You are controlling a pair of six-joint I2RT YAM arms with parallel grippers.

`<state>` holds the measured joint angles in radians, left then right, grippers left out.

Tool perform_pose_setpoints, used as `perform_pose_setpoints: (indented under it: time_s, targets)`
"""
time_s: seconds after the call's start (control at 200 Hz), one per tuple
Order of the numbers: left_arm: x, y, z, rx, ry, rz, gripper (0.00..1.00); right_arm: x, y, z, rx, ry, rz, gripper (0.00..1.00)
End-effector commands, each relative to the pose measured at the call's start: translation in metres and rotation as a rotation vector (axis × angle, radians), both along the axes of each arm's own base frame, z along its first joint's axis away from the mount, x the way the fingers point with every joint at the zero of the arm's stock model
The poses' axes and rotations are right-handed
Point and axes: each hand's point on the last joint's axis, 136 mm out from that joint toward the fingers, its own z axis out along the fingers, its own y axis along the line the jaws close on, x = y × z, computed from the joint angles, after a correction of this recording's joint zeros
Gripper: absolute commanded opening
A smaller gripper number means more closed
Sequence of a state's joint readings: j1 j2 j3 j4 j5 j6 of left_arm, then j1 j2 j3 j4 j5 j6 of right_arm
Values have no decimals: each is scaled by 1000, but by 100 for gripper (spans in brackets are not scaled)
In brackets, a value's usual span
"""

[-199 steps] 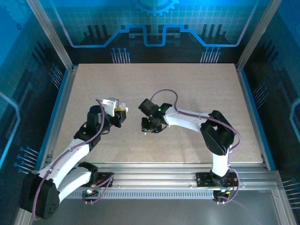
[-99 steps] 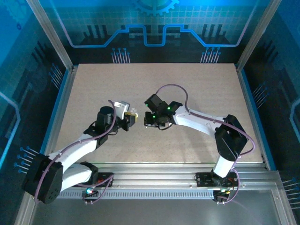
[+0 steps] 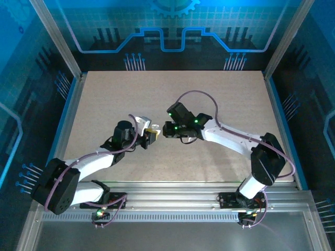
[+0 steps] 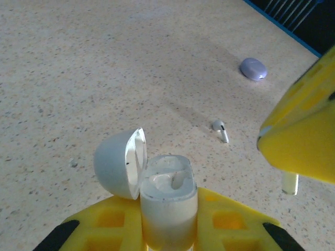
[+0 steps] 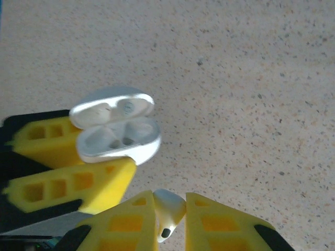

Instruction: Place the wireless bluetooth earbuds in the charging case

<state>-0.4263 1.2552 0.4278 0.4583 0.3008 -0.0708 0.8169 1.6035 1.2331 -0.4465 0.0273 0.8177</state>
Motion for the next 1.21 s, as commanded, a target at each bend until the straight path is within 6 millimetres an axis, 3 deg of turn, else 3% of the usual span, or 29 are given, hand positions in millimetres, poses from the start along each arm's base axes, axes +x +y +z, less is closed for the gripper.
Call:
perform_pose_setpoints:
  time_s: [0.0,0.225,0.48,0.895,1.201]
  targets:
    - [-10,-17,17,-44,-105,-118,10,10,-1,24,42,-116,19,16]
    - [-29,-32,29,-86,-207,-245,10,11,4,50,103,-248,90,16]
    - [-32,-36,36,-89,-263,-273,10,12,17,69,191,-365,164,16]
    - [-28,-29,48,-99,-312,-219,10,1,6,65,211,-392,166,16]
    - [-31,-28,57,-119,-333,-218,11,1,8,56,214,-383,167,17]
